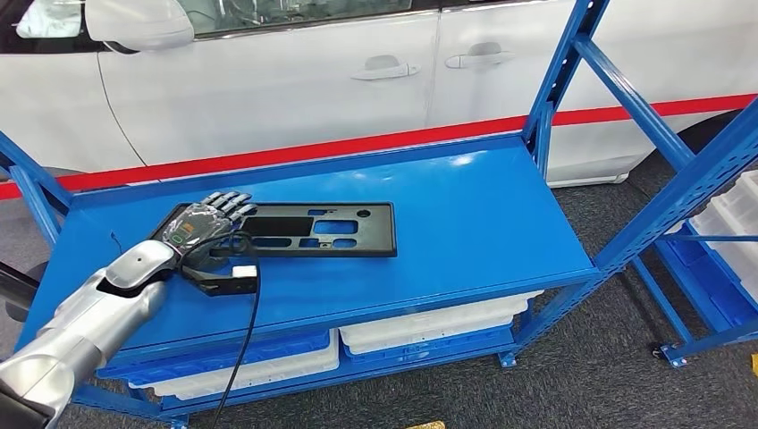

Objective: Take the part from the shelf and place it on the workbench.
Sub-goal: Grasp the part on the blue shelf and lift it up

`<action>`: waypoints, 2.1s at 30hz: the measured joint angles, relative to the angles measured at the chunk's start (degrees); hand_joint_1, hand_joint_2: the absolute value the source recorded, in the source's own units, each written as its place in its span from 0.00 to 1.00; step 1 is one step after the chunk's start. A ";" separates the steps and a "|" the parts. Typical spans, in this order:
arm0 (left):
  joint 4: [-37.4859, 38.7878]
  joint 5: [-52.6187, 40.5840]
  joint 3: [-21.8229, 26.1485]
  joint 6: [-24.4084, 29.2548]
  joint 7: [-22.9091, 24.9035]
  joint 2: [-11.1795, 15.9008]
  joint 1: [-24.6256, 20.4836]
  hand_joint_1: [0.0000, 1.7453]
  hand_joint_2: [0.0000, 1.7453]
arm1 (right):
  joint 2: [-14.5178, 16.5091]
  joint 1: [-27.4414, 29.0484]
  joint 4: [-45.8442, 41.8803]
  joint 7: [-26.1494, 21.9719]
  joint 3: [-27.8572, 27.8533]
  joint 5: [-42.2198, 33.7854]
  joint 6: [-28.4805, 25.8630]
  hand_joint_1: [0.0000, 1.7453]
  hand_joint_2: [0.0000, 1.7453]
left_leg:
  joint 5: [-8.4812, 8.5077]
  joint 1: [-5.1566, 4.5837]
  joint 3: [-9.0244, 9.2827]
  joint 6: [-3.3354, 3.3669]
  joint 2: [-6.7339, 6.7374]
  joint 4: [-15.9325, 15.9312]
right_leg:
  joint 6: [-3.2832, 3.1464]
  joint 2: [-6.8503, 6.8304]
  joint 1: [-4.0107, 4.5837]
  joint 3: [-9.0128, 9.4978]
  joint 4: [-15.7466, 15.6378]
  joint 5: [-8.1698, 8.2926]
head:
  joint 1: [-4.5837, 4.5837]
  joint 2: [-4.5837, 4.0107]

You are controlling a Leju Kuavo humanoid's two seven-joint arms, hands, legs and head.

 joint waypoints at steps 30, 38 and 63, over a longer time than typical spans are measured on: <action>8.69 0.82 0.00 -5.00 0.66 -1.40 -3.54 1.00 1.00 | 0.00 0.24 0.00 0.01 0.00 -0.58 -0.10 0.00 0.00 | -0.01 0.00 0.38 0.01 0.01 -0.01 | 0.00 -0.01 -0.02 0.40 0.00 0.00 | 0.00 0.00; 8.74 0.90 0.00 -5.10 0.40 -1.56 -3.70 1.00 1.00 | 0.00 0.29 0.00 -0.01 0.00 -0.60 -0.10 0.00 0.00 | -0.02 0.00 0.39 0.01 0.01 -0.01 | 0.00 0.00 -0.02 0.41 0.00 0.00 | 0.00 0.00; 7.71 2.78 1.99 6.03 -0.15 -1.90 -0.11 1.00 1.00 | 0.00 0.42 0.00 -0.14 0.00 -1.22 -0.96 0.00 0.00 | -0.03 -0.01 0.37 0.01 0.01 -0.01 | 0.00 0.00 -0.01 0.37 0.00 0.00 | 0.00 0.00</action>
